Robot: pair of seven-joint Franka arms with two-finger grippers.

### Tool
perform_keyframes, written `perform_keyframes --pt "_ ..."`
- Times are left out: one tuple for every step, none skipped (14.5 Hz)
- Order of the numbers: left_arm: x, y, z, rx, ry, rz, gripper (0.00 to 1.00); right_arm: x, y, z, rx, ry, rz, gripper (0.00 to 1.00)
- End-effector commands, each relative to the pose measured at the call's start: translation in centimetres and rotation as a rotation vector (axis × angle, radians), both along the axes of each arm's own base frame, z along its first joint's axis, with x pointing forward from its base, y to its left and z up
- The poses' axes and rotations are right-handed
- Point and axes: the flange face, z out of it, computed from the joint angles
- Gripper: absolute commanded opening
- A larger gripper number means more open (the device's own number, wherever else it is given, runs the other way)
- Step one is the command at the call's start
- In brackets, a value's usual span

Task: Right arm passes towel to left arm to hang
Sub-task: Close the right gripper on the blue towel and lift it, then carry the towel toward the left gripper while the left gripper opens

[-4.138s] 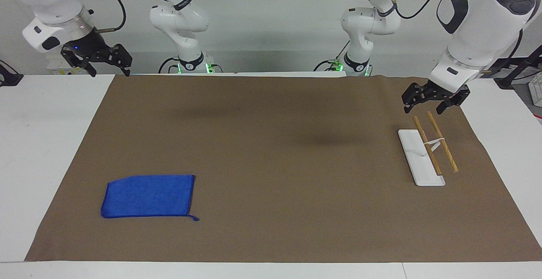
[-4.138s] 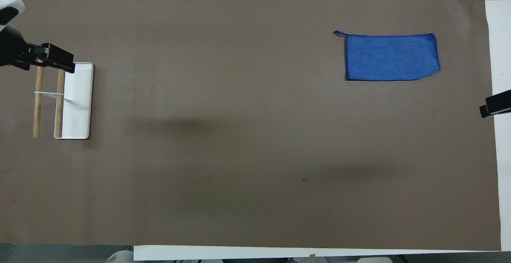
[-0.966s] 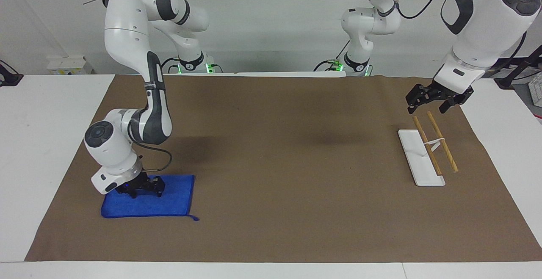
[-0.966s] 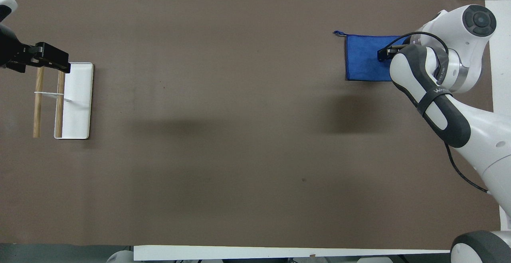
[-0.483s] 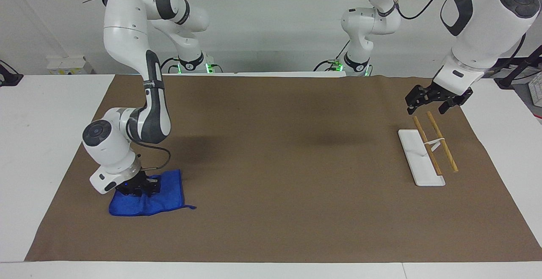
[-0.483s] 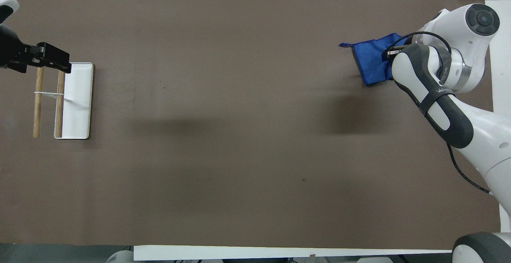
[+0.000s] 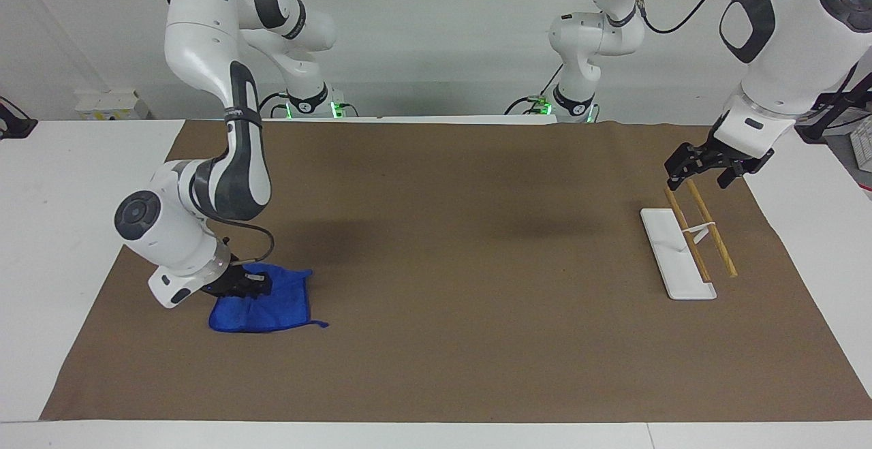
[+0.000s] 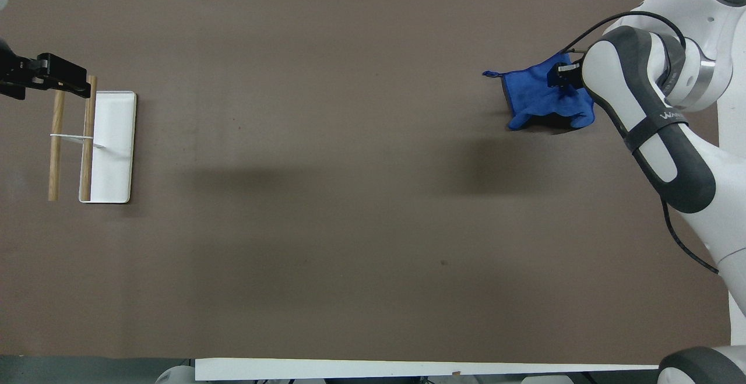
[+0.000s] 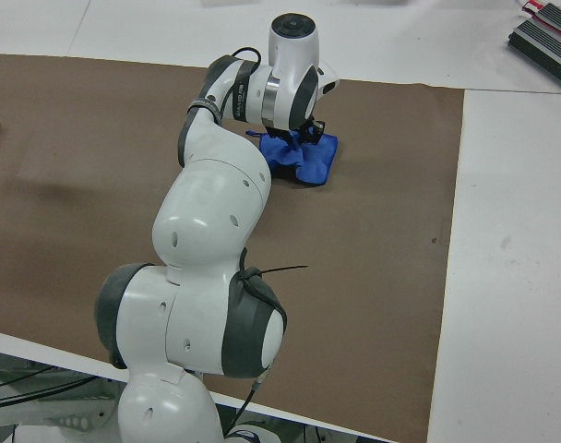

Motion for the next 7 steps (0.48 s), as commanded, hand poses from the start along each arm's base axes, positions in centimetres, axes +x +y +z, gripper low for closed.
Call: perform_keyframes --pt "0.0 1.2 0.7 0.0 -0.028 0.019 0.99 -1.6 4.3 4.6 0.074 0.052 -0.103 0.0" --pt "0.0 1.0 0.7 -0.001 -0.03 0.016 0.99 -2.2 5.5 6.2 0.137 0.085 -0.198 0.0" --pt "0.0 0.9 0.7 -0.001 -0.031 0.012 0.99 -2.9 6.8 7.5 0.183 0.116 -0.264 0.0" --pt "0.2 0.6 0.5 -0.002 -0.033 0.01 0.99 -3.6 8.5 8.7 0.208 0.139 -0.296 0.0" --pt "0.2 0.1 0.4 -0.005 -0.031 0.001 0.99 -4.1 9.8 9.6 0.224 0.162 -0.335 0.0" --pt "0.3 -0.1 0.2 -0.006 -0.028 -0.002 0.99 -4.6 11.8 10.3 0.261 0.202 -0.397 0.0" --pt "0.2 0.1 0.5 -0.008 -0.032 0.001 0.99 -4.9 13.2 11.0 0.297 0.231 -0.447 0.0"
